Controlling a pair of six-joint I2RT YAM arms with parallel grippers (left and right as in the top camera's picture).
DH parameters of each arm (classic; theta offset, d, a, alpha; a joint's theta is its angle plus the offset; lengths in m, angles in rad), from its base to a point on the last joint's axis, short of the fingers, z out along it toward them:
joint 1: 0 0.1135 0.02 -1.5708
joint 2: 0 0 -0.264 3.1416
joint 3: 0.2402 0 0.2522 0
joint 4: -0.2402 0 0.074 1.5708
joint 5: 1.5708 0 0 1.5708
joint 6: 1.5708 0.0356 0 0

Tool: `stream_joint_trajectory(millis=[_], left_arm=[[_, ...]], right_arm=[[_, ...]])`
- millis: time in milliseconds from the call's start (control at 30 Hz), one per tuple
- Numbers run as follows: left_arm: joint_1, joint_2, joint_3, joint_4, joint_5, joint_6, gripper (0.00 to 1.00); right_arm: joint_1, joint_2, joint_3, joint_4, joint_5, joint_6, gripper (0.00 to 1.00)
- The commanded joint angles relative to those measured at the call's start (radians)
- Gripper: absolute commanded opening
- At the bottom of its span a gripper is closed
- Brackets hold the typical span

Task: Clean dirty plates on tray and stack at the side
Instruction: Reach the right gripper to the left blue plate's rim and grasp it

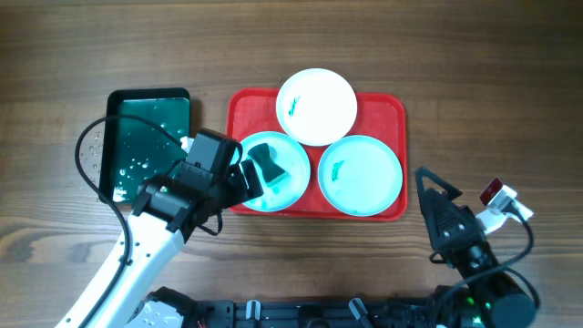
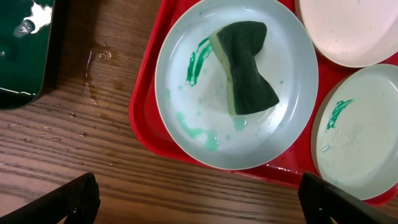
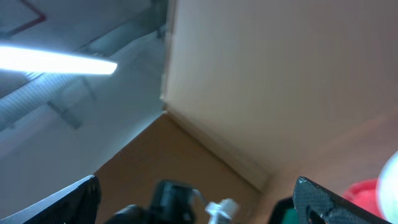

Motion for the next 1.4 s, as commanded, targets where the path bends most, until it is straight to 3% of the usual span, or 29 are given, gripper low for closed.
stream_joint_trajectory(millis=[0,67,133,200,267,300,333,367,400,467,533,667,700,733,800,1033,1367], left_arm=[[0.003,0.006,-0.001,0.000,0.012,-0.006,1.00],[0.003,0.006,-0.001,0.000,0.012,-0.006,1.00],[0.003,0.006,-0.001,0.000,0.012,-0.006,1.00],[0.003,0.006,-0.001,0.000,0.012,-0.006,1.00],[0.002,0.006,-0.001,0.000,0.012,-0.006,1.00],[0.003,0.006,-0.001,-0.001,0.013,-0.006,1.00],[0.002,0.006,-0.001,-0.005,0.012,-0.006,1.00],[0.002,0.006,-0.001,-0.004,0.012,-0.006,1.00],[0.003,0.006,-0.001,-0.002,0.012,-0.006,1.00],[0.003,0.006,-0.001,0.003,0.012,-0.006,1.00],[0.003,0.006,-0.001,0.012,0.012,-0.006,1.00],[0.002,0.006,-0.001,0.011,0.013,-0.006,1.00],[0.003,0.006,-0.001,0.011,0.012,-0.006,1.00],[0.002,0.006,-0.001,0.011,0.012,-0.006,1.00],[0.003,0.006,-0.001,0.011,0.012,-0.006,1.00],[0.003,0.006,-0.001,0.012,0.012,-0.006,1.00],[0.003,0.006,-0.001,0.012,0.012,-0.006,1.00]], right_arm=[[-0.004,0.089,0.291,-0.340,-0.101,-0.286,0.99],[-0.004,0.328,0.716,-0.986,-0.059,-0.786,0.99],[-0.004,0.529,0.991,-1.400,0.020,-1.088,1.00],[-0.004,0.669,1.146,-1.573,0.032,-1.157,0.99],[-0.003,0.780,1.205,-1.551,-0.039,-1.056,0.94],[-0.001,0.818,1.204,-1.496,-0.148,-1.061,0.93],[0.017,0.856,1.204,-1.449,-0.267,-1.147,0.86],[0.065,0.894,1.204,-1.460,-0.219,-1.167,0.78],[0.137,0.932,1.204,-1.509,-0.097,-1.189,0.77],[0.338,1.059,1.204,-1.630,0.180,-1.196,0.79],[0.536,1.246,1.205,-1.638,0.385,-1.124,0.83],[0.667,1.506,1.205,-1.417,0.390,-1.102,0.90],[0.682,1.553,1.204,-1.370,0.390,-1.103,0.83],[0.698,1.609,1.205,-1.319,0.390,-1.108,0.63],[0.711,1.687,1.204,-1.263,0.408,-1.100,0.46],[0.723,1.858,1.204,-1.213,0.576,-1.055,0.38],[0.727,1.923,1.193,-1.143,0.570,-1.056,0.33]])
